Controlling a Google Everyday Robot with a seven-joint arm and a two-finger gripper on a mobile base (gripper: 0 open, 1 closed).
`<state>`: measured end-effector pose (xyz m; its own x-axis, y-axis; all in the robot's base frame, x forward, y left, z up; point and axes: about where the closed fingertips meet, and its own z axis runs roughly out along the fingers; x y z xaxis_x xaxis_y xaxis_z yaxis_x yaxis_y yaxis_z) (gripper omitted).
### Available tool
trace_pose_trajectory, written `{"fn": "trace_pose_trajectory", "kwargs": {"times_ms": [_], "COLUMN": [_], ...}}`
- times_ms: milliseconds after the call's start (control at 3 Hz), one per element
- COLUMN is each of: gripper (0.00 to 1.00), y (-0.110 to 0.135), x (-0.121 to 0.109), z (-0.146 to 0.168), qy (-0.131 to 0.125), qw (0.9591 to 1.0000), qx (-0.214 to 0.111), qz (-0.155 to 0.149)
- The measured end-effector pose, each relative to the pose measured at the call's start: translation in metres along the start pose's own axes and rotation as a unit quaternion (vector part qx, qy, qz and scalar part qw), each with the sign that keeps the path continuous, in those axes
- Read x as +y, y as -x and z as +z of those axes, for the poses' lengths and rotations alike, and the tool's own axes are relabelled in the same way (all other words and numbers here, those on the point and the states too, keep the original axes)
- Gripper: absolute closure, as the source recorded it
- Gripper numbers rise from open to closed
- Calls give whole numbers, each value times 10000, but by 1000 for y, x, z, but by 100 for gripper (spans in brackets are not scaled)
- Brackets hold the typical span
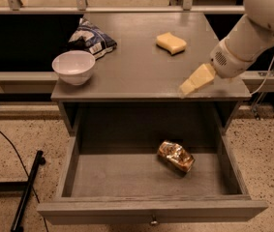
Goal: Pick orange can from top drawer and place on counter
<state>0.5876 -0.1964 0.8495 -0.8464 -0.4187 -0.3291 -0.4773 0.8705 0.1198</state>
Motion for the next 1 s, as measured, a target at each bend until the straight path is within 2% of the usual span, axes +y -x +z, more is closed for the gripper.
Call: {"fn": "trace_pose_trajectory", "kwargs": {"times_ms": [333,667,1000], "gripper": [0,0,0], "y": [-38,-89,-134], "x": [42,57,55], "z": [13,44,72], "qy": [120,129,-43], "qw": [9981,9927,9881], "qx": [195,572,775], "qz": [-569,-1051,-1326]}}
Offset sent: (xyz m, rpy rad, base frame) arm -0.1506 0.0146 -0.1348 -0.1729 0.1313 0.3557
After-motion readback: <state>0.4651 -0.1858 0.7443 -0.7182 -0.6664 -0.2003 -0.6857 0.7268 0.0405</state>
